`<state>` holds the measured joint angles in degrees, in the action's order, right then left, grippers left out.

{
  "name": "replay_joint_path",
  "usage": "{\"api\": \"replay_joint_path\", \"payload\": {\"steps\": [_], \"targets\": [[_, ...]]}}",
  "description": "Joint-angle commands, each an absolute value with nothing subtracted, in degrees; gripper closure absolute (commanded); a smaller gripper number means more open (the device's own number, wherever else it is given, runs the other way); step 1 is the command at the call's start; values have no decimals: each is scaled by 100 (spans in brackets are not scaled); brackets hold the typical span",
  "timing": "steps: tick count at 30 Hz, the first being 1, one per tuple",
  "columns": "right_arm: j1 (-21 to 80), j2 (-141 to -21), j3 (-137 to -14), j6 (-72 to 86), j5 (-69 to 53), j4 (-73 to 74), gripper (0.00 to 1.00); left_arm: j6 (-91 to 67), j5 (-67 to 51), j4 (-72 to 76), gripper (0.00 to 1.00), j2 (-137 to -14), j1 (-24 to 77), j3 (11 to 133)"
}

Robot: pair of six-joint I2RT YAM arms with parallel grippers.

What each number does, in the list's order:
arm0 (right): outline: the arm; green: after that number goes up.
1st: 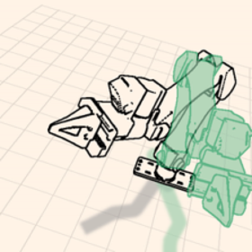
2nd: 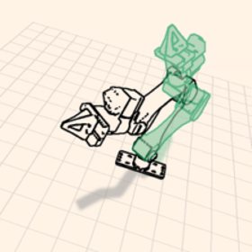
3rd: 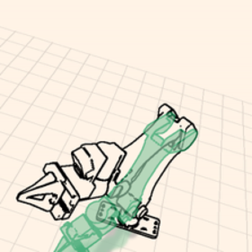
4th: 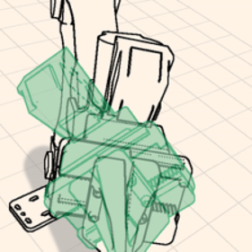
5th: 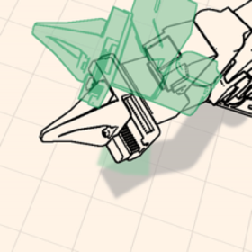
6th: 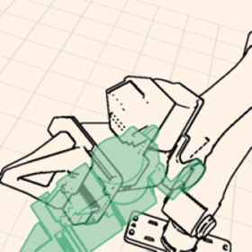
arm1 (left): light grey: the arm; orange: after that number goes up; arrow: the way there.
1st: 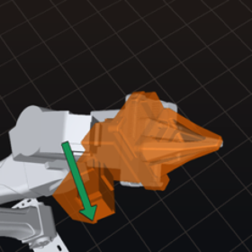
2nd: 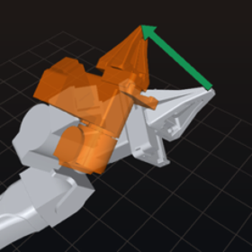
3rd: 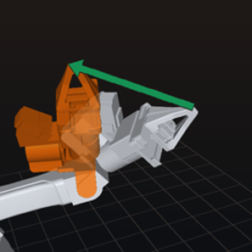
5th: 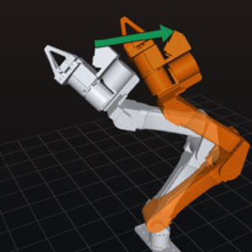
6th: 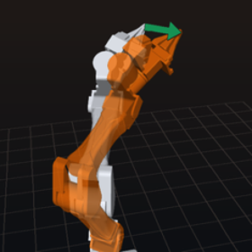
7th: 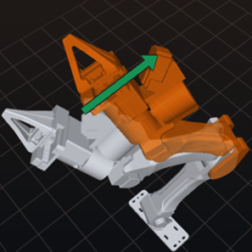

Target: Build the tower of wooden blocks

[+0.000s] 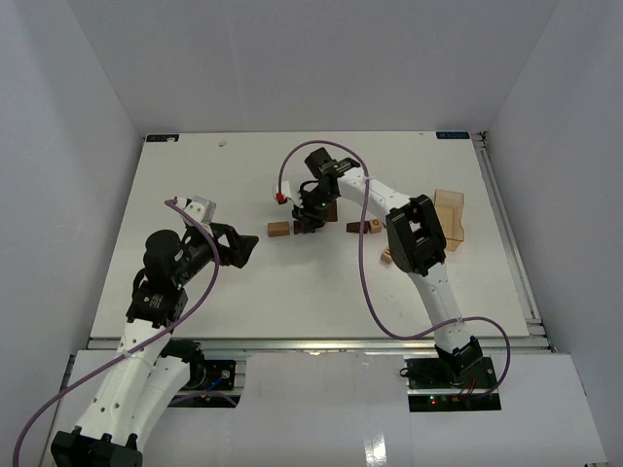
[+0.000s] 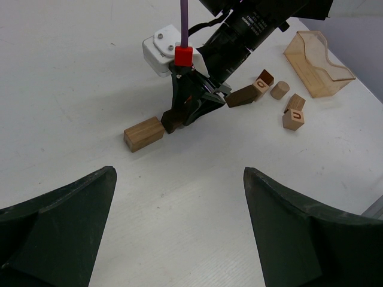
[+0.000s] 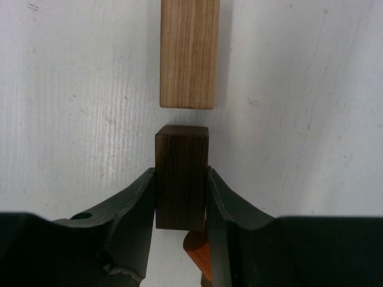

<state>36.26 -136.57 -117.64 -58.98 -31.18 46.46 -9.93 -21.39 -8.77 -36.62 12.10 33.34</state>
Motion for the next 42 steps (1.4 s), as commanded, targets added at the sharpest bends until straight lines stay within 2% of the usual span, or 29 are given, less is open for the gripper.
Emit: {"api": "replay_joint_path", "payload": {"steps": [1,11,23,30,37,42], "targets": [[3707,-13658,-11689,-5937,-3073,4676,63,-958,-2164,-800,2,-3590,1193,3313],[3700,-13678,-11697,-5797,-2953,4569,54,-958,-2170,-809,2,-3586,1187,3306],[3700,-13684,-11857,-5572,-3024,4535,35,-949,-2153,-809,2,-3586,1187,3305],[3658,-13206,-12163,-4964,-3231,4393,24,-949,-2166,-796,2,-3560,1195,3296],[3464,-12441,-12036,-4215,-3411,4193,23,-978,-2222,-716,2,-3542,1194,3284],[3133,-11288,-10753,-3741,-3889,3887,29,-1117,-2665,-395,2,-3693,1189,3167]]}}
